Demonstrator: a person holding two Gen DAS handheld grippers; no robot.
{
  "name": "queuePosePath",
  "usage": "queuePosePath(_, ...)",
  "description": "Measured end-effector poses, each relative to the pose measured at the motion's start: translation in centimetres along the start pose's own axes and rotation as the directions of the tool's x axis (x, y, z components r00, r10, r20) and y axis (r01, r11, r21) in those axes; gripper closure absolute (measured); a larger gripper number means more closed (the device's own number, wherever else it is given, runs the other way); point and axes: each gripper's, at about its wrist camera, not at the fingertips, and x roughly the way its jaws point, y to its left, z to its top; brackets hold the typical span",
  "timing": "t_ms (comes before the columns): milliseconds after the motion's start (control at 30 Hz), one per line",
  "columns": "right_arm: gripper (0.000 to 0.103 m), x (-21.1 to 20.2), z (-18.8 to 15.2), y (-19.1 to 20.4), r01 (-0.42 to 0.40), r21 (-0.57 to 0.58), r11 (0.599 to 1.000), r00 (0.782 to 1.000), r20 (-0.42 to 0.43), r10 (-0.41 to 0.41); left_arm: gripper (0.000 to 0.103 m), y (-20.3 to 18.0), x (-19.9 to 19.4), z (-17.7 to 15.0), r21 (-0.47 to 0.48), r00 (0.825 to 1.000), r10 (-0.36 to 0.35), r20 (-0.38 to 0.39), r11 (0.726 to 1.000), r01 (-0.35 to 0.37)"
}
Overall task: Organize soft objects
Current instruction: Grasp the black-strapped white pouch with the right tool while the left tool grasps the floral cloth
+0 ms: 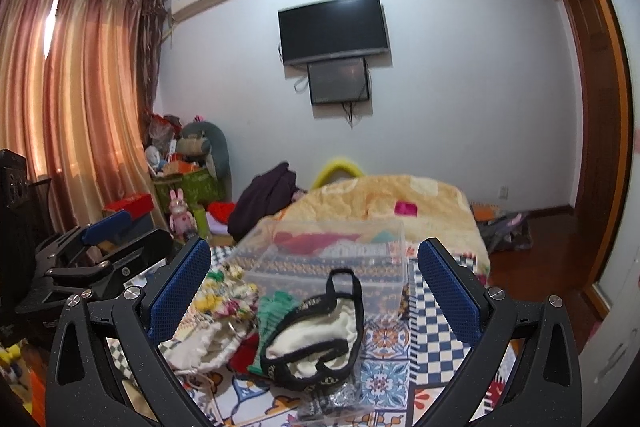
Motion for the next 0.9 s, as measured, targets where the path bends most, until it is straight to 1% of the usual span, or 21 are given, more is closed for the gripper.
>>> queuePosePath(100, 0.0, 1.4, -0.9, -0.4, 0.017, -0.008, 1.0, 0.999, -0.043, -0.017, 0.0, 0.6, 1.6, -0.9, 0.0, 0.998, 0.054, -0.036, 0.999, -0.055)
queuePosePath(233, 0.0, 3.0, -2.5, -0.6, 0.031, -0.031, 0.999, 0.995, -0.096, -0.034, 0.0, 1.7, 3.5, -2.2, -0.007, 0.992, 0.091, -0.091, 0.996, -0.092)
queuePosePath(333, 0.001, 4.1, -3.5, -1.0, 0.012, -0.022, 1.0, 0.989, -0.148, -0.015, 0.008, 2.8, 5.0, -3.2, -0.019, 0.984, 0.112, -0.142, 0.993, -0.116)
queuePosePath(367, 0.002, 4.5, -3.9, -1.2, 0.005, -0.016, 1.0, 0.986, -0.164, -0.008, 0.012, 3.2, 5.6, -3.5, -0.024, 0.98, 0.114, -0.165, 0.992, -0.12)
queuePosePath(467, 0.007, 5.5, -4.8, -1.6, -0.015, -0.001, 1.0, 0.977, -0.215, 0.014, 0.018, 4.4, 7.0, -4.4, -0.056, 0.969, 0.097, -0.225, 0.992, -0.112)
queuePosePath(567, 0.008, 6.6, -5.9, -1.9, -0.038, 0.02, 0.999, 0.963, -0.265, 0.042, 0.022, 5.4, 8.0, -5.3, -0.09, 0.96, 0.068, -0.272, 0.991, -0.096)
queuePosePath(633, 0.008, 7.2, -6.5, -2.0, -0.051, 0.03, 0.998, 0.953, -0.298, 0.058, 0.028, 5.8, 8.6, -5.9, -0.106, 0.954, 0.047, -0.296, 0.991, -0.081)
queuePosePath(667, 0.009, 7.4, -6.8, -2.1, -0.052, 0.032, 0.998, 0.95, -0.308, 0.06, 0.033, 5.9, 8.9, -6.2, -0.118, 0.951, 0.022, -0.308, 0.991, -0.061)
queuePosePath(733, 0.014, 7.8, -7.3, -2.1, -0.054, 0.033, 0.998, 0.942, -0.33, 0.062, 0.04, 5.9, 9.3, -6.8, -0.134, 0.946, -0.007, -0.323, 0.99, -0.039)
queuePosePath(800, 0.023, 8.2, -7.5, -2.1, -0.052, 0.038, 0.998, 0.933, -0.354, 0.062, 0.051, 5.7, 9.8, -7.3, -0.137, 0.939, -0.023, -0.343, 0.99, -0.026)
queuePosePath(833, 0.025, 8.3, -7.6, -2.3, -0.051, 0.049, 0.997, 0.928, -0.366, 0.066, 0.053, 5.6, 10.0, -7.4, -0.136, 0.937, -0.024, -0.349, 0.99, -0.026)
queuePosePath(900, 0.033, 8.6, -7.8, -2.6, -0.053, 0.072, 0.996, 0.921, -0.382, 0.077, 0.059, 5.3, 9.9, -7.5, -0.123, 0.938, -0.012, -0.347, 0.992, -0.033)
